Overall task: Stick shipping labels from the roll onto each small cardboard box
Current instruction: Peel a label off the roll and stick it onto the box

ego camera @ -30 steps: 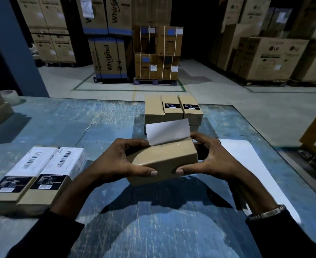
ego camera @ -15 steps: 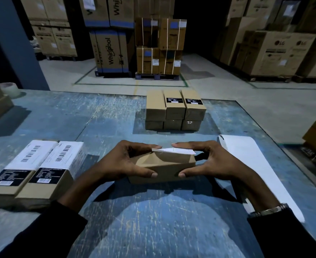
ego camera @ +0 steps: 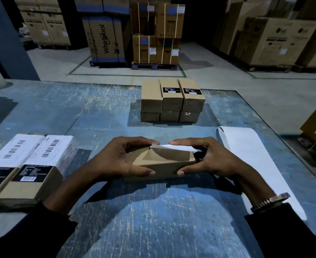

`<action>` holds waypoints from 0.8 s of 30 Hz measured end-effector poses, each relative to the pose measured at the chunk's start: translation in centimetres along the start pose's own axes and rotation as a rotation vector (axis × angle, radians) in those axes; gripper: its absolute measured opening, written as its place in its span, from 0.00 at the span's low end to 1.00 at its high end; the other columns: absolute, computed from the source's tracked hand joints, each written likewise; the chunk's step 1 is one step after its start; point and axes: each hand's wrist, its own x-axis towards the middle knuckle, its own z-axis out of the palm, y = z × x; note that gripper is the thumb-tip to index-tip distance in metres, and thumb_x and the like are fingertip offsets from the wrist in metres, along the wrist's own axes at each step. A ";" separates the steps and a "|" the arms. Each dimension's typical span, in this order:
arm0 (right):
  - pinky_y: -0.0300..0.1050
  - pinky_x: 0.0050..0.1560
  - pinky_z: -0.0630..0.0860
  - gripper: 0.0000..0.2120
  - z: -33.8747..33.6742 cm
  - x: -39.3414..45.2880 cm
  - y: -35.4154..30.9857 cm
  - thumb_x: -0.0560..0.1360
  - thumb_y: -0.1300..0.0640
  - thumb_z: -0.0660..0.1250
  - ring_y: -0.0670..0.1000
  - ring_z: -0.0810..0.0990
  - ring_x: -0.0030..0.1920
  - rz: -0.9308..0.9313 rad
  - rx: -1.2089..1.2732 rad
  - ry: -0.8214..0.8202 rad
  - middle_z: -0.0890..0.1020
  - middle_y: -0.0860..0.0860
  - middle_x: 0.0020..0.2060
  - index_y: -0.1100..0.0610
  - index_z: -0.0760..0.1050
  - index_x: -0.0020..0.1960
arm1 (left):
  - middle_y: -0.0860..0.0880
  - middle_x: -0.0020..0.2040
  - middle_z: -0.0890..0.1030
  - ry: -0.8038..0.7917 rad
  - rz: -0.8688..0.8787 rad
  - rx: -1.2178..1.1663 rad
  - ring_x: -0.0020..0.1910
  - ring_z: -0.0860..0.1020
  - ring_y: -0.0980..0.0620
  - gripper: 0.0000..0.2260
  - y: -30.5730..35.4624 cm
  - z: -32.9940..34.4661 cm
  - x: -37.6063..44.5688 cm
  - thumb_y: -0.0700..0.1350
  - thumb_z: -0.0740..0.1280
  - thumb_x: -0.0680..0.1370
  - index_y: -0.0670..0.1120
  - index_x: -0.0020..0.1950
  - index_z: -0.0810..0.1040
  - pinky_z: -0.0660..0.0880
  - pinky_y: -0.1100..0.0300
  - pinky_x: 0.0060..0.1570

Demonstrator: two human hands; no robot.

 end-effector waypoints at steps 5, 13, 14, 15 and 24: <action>0.38 0.63 0.80 0.34 0.5 0.0 0.4 0.63 0.68 0.85 0.43 0.83 0.66 0.010 0.073 -0.019 0.86 0.42 0.62 0.51 0.84 0.66 | 0.69 0.70 0.79 -0.082 0.000 0.258 0.67 0.79 0.64 0.38 0.5 -0.4 -0.3 0.66 0.82 0.67 0.75 0.75 0.70 0.81 0.50 0.64; 0.41 0.58 0.82 0.36 0.8 0.0 0.8 0.62 0.74 0.83 0.48 0.85 0.63 0.040 0.193 -0.022 0.88 0.48 0.60 0.53 0.84 0.66 | 0.61 0.68 0.83 -0.095 0.048 0.028 0.65 0.82 0.59 0.33 0.5 0.4 -0.3 0.45 0.84 0.72 0.56 0.75 0.79 0.79 0.58 0.66; 0.41 0.58 0.83 0.36 0.9 -0.1 0.9 0.62 0.74 0.83 0.48 0.86 0.62 0.046 0.208 -0.020 0.88 0.48 0.60 0.53 0.84 0.66 | 0.62 0.67 0.83 -0.091 0.049 0.031 0.65 0.82 0.60 0.33 0.5 0.4 -0.3 0.45 0.84 0.72 0.56 0.74 0.79 0.78 0.61 0.65; 0.41 0.58 0.83 0.36 0.9 -0.1 0.9 0.62 0.75 0.83 0.49 0.86 0.62 0.048 0.218 -0.021 0.88 0.48 0.60 0.54 0.84 0.66 | 0.62 0.67 0.83 -0.088 0.050 0.033 0.65 0.82 0.61 0.32 0.5 0.4 -0.4 0.45 0.84 0.71 0.56 0.74 0.79 0.78 0.64 0.64; 0.48 0.62 0.83 0.36 1.1 -0.1 0.9 0.64 0.76 0.81 0.51 0.84 0.65 0.080 0.268 -0.045 0.87 0.50 0.63 0.54 0.83 0.68 | 0.59 0.74 0.78 -0.092 0.096 0.060 0.72 0.77 0.61 0.32 0.3 0.1 -0.3 0.46 0.85 0.71 0.53 0.74 0.80 0.75 0.60 0.72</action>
